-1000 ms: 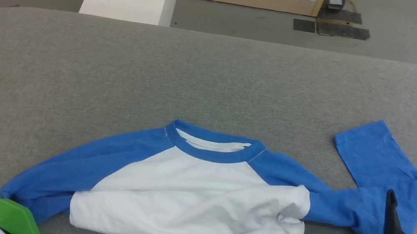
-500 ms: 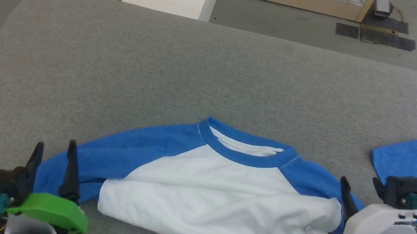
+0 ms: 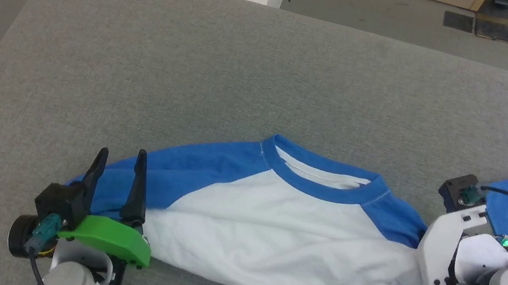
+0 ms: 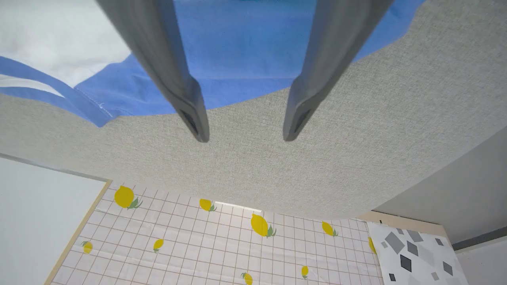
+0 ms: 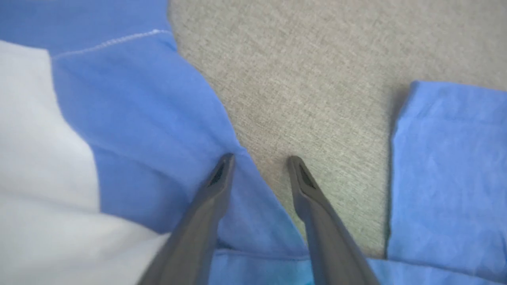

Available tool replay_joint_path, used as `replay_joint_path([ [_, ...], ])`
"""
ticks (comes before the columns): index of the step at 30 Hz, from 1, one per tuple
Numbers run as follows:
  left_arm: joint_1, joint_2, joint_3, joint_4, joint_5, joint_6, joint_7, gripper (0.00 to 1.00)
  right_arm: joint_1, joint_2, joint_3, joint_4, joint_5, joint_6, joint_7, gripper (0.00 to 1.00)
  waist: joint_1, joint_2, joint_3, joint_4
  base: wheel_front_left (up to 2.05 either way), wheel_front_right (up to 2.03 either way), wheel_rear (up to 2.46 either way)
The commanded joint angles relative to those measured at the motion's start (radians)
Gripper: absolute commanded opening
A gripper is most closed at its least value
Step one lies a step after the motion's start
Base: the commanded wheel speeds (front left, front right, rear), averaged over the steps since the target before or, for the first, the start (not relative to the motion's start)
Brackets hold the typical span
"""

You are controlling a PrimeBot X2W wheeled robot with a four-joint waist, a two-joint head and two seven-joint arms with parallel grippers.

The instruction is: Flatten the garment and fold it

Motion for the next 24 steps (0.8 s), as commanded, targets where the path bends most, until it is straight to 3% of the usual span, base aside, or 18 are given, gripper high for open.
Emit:
replay_joint_path([
  [1, -0.020, -0.004, -0.002, 0.011, -0.003, -0.007, -0.007, 1.00, 0.007, -0.013, 0.038, 0.016, 0.020, -0.001, 0.027, 0.00, 0.0000, 0.0000, 0.015, 0.015, 0.00, 0.00, 0.00],
  [8, -0.046, -0.015, -0.017, 0.042, -0.005, -0.017, -0.010, 1.00, -0.151, -0.106, 0.081, -0.016, -0.036, -0.001, -0.060, 0.00, 0.0000, 0.0000, 0.034, 0.045, 0.00, 0.00, 0.00],
  [17, -0.094, -0.024, -0.042, 0.077, 0.004, -0.029, -0.012, 1.00, -0.371, -0.073, 0.099, 0.172, -0.079, -0.001, -0.215, 0.00, 0.0000, 0.0000, 0.061, 0.075, 0.00, 0.00, 0.00],
  [18, -0.098, -0.025, -0.044, 0.079, 0.005, -0.030, -0.012, 1.00, -0.379, -0.065, 0.095, 0.190, -0.070, -0.001, -0.225, 0.20, 0.0000, 0.0000, 0.061, 0.075, 0.00, 0.00, 0.00],
  [19, -0.103, -0.025, -0.046, 0.082, 0.006, -0.031, -0.012, 1.00, -0.382, -0.056, 0.091, 0.207, -0.059, -0.001, -0.241, 0.79, 0.0000, 0.0000, 0.058, 0.075, 0.00, 0.00, 0.00],
  [20, -0.106, -0.025, -0.047, 0.084, 0.006, -0.032, -0.012, 1.00, -0.379, -0.053, 0.088, 0.217, -0.053, -0.001, -0.252, 1.00, 0.0000, 0.0000, 0.055, 0.073, 0.00, 0.00, 0.00],
  [24, -0.114, -0.012, -0.050, 0.088, 0.012, -0.039, -0.011, 1.00, -0.320, -0.036, 0.039, 0.209, -0.017, -0.001, -0.327, 1.00, 0.0000, 0.0000, 0.026, 0.051, 0.00, 0.00, 0.00],
])
